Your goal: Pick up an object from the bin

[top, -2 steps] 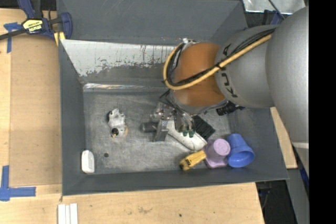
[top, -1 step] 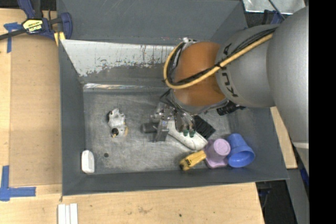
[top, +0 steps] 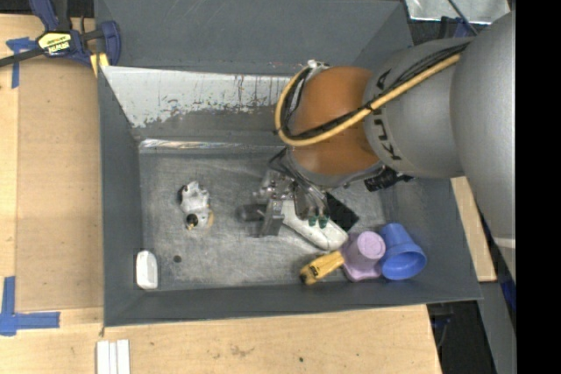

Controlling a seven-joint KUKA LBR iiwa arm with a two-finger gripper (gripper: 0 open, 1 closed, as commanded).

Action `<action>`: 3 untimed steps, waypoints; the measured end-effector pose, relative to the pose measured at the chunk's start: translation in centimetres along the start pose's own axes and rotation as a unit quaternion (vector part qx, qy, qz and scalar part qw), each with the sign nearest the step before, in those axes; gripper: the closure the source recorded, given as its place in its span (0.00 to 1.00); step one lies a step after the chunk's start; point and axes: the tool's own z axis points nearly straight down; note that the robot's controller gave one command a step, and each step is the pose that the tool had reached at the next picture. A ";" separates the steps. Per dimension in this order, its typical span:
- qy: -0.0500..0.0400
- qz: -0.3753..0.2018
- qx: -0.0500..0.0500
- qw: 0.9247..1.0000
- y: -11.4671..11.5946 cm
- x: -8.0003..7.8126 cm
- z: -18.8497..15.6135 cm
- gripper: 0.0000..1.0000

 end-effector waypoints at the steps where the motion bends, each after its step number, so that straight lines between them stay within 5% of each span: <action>1: 0.004 0.000 0.001 1.000 0.0 0.1 -1.0 1.00; 3: 0.005 0.001 0.002 1.000 -0.1 0.1 -3.9 1.00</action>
Offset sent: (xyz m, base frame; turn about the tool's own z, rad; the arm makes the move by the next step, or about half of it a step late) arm 0.0000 -0.0001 0.0436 0.0000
